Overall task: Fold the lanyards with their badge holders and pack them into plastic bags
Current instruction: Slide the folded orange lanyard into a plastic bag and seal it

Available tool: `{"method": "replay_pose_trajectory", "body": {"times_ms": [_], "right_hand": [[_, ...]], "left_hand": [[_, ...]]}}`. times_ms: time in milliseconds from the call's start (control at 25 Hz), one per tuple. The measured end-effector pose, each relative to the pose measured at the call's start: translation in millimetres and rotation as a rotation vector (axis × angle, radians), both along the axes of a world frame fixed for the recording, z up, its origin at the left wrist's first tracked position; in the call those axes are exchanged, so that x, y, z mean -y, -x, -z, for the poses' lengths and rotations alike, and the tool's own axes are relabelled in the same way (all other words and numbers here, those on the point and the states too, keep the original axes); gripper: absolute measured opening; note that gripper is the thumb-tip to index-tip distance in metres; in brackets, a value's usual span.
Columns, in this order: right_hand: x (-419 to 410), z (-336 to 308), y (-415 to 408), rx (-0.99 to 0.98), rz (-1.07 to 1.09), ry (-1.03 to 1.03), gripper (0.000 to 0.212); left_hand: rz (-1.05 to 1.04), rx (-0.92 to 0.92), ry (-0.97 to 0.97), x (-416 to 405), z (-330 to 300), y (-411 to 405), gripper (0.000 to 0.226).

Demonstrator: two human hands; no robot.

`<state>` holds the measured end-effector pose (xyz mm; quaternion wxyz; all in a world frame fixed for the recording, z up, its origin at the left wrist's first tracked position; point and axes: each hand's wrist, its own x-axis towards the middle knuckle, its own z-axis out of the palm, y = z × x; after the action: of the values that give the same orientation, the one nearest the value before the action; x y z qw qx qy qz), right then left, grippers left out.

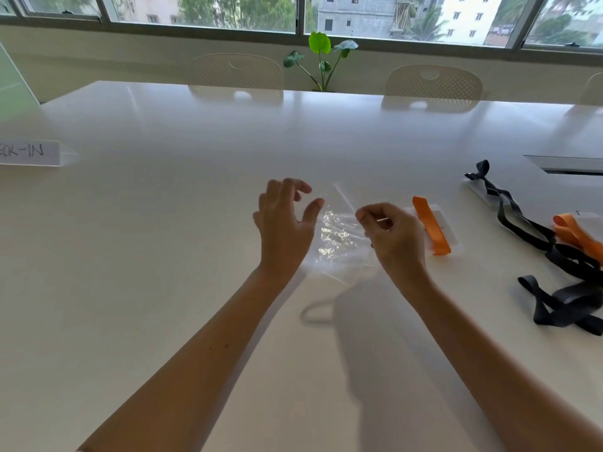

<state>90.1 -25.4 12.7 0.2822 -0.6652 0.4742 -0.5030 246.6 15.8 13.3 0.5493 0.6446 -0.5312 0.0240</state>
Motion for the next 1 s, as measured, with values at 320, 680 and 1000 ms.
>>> {"method": "replay_pose_trajectory", "body": {"times_ms": [320,680,1000], "right_hand": [[-17.1,6.9,-6.4,-0.112,-0.03,0.495,0.005],[-15.5,5.4,-5.9,-0.044,-0.14,0.345,0.017],[-18.9,-0.7,-7.1,0.087,-0.233,0.073,0.013]], "left_hand": [[0.362,-0.268,-0.035,-4.6,1.6,29.7,0.01],[0.363,-0.26,-0.048,-2.6,0.7,21.4,0.007],[0.377,-0.074,0.029,2.2,12.2,19.4,0.014]]}}
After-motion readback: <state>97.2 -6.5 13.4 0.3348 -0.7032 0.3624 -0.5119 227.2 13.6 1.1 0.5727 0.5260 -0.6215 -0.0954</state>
